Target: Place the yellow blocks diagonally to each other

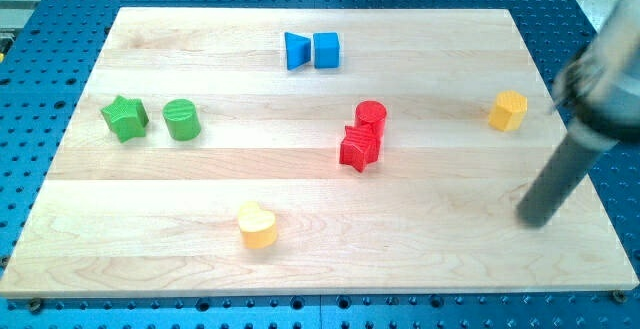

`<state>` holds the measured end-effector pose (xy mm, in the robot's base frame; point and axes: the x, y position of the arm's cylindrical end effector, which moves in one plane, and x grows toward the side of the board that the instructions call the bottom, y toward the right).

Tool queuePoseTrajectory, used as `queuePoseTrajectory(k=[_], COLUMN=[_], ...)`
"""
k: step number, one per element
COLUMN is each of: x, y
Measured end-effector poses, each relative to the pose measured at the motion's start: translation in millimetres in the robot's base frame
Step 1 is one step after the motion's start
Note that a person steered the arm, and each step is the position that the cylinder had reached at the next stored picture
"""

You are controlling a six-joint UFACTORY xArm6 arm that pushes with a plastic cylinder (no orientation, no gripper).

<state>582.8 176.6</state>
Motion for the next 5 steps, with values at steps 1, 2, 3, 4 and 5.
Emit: queuePoseTrajectory(k=[1, 2, 3, 4, 5], x=[34, 32, 23, -41, -61], y=[-86, -209, -289, -187, -129])
